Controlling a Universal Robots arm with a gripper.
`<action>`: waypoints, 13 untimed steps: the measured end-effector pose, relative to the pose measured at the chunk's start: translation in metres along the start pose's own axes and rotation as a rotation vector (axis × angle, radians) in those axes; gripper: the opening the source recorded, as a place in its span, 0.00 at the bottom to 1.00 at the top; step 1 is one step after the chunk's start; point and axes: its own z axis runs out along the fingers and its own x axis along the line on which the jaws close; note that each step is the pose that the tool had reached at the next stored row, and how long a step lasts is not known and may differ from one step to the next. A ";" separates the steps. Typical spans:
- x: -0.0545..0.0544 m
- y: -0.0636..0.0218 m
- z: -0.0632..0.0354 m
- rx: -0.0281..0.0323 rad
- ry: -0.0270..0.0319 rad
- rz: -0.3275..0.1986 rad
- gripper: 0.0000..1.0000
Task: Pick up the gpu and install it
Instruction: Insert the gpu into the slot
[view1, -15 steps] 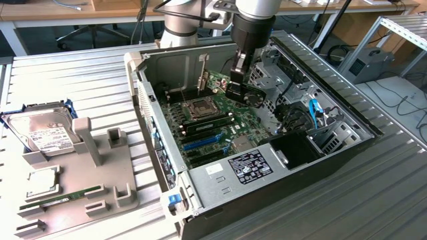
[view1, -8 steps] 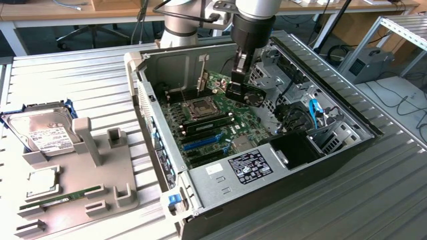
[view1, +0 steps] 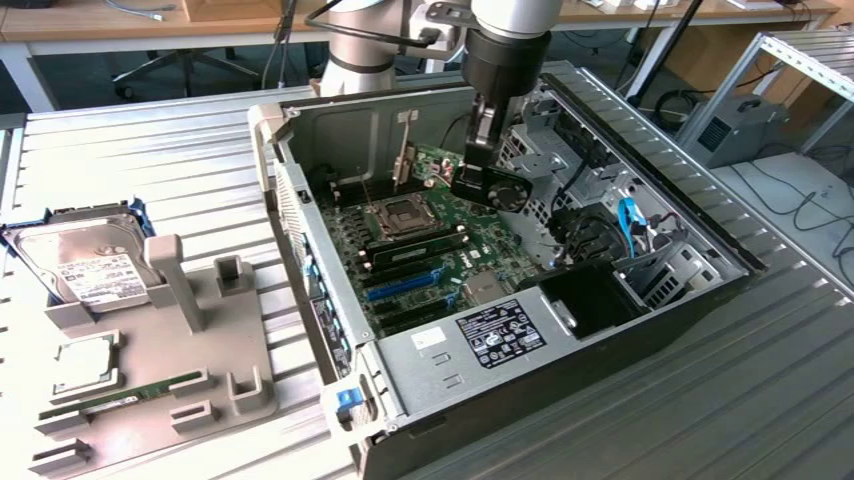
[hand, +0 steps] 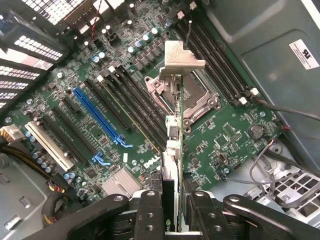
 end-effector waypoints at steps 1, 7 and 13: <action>0.000 0.0000 0.0000 -0.0002 -0.0002 -0.005 0.26; 0.000 0.0000 0.0000 -0.0011 -0.0017 -0.038 0.26; 0.000 0.0000 0.0000 -0.0020 -0.0031 -0.070 0.26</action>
